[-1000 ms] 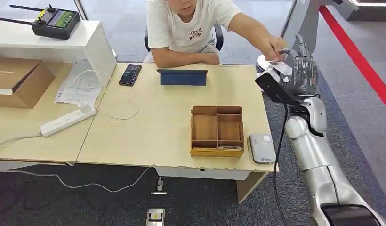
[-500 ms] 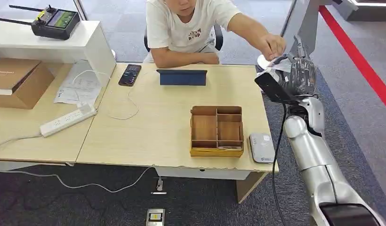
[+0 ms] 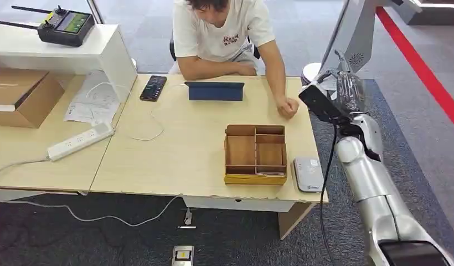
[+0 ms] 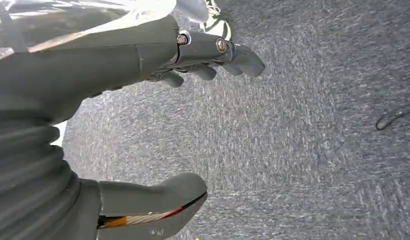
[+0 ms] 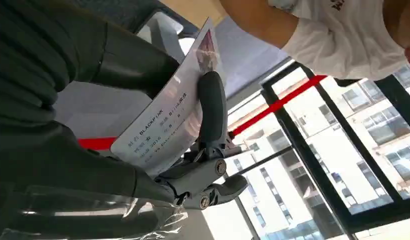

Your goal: Pass the card to the sensor for recognition and then transmit it.

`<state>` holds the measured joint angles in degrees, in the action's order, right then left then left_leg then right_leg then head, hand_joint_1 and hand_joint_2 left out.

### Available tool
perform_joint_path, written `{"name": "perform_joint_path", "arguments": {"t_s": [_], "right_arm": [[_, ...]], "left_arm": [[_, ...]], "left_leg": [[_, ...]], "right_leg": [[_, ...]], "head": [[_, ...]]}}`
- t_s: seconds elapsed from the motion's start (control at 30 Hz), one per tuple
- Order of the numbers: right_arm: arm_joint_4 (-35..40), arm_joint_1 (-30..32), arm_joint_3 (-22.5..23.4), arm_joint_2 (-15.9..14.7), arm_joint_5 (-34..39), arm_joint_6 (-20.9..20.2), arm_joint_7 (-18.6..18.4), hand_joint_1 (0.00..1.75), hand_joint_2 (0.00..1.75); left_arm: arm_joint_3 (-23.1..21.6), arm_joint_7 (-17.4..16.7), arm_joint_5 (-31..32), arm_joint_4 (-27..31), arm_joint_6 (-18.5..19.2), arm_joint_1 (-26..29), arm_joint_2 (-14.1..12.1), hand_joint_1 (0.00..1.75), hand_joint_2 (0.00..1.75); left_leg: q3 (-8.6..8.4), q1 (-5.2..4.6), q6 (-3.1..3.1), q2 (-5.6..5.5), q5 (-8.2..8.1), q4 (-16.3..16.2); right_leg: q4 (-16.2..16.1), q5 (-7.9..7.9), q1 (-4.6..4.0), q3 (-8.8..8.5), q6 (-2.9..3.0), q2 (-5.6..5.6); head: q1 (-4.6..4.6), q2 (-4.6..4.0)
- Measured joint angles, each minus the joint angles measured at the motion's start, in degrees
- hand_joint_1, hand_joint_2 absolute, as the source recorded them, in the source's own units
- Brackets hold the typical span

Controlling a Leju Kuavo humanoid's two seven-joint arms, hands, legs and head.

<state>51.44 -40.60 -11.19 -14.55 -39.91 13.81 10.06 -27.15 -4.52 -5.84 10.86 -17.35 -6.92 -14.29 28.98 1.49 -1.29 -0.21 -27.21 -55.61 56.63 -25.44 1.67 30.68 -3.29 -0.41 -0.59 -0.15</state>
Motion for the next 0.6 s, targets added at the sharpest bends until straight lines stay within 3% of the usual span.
{"name": "perform_joint_path", "arguments": {"t_s": [0.27, 0.43, 0.6], "right_arm": [[7.61, 6.97, 0.00, -8.20, -0.26, -11.60, -3.57, 1.75, 1.75], [10.56, 10.62, 0.00, -11.74, -0.37, -14.79, -4.40, 1.75, 1.75], [12.03, 13.36, -0.13, -13.43, -0.94, -17.70, -5.32, 1.75, 1.75]], "left_arm": [[0.00, -1.57, -0.17, -0.28, 0.70, 0.18, -0.20, 0.00, 1.75], [0.00, -1.88, -0.74, -0.31, 0.85, 0.19, -0.24, 0.00, 1.75], [0.00, -1.88, -0.85, -0.31, 0.83, 0.17, -0.24, 0.00, 1.75]], "left_leg": [[0.02, -0.01, 0.02, 0.00, -0.03, 0.00], [0.02, 0.00, 0.01, 0.01, -0.03, 0.01], [0.03, 0.00, 0.01, 0.01, -0.02, 0.01]], "right_leg": [[-0.02, 0.00, 0.01, 0.02, 0.00, 0.01], [-0.02, 0.00, 0.00, 0.02, 0.00, 0.02], [-0.01, 0.00, 0.00, 0.02, 0.00, 0.02]], "head": [[0.00, 0.00], [0.02, 0.00], [0.02, 0.00]]}}
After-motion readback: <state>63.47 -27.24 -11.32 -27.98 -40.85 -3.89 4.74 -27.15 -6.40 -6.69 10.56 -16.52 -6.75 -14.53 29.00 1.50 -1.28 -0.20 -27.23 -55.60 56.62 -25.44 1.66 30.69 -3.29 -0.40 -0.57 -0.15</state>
